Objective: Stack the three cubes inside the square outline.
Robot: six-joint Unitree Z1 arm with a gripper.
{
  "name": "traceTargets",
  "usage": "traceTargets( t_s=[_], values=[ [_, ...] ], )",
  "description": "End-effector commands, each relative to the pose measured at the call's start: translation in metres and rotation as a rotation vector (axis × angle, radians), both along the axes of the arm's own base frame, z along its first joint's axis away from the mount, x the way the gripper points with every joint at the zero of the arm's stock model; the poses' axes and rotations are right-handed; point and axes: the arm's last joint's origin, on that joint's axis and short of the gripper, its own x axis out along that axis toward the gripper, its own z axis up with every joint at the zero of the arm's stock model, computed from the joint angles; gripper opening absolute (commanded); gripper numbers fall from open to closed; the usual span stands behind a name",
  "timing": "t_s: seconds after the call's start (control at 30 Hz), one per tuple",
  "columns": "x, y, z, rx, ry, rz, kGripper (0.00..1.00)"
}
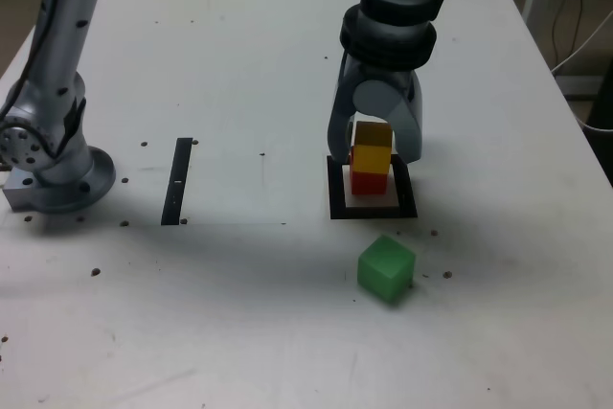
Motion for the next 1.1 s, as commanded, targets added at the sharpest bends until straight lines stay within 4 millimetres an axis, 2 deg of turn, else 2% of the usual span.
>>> traceTargets(
  t_s=[0.0,0.43,0.83,1.07],
  values=[
    [0.000,-0.001,-0.001,-0.001,0.004,-0.002,0.88],
    [-0.010,0.002,0.016,0.043,-0.048,-0.008,0.97],
    [-0.027,0.004,0.039,0.062,-0.081,-0.008,0.98],
    [-0.035,0.005,0.044,0.063,-0.084,-0.006,0.98]
  ],
)
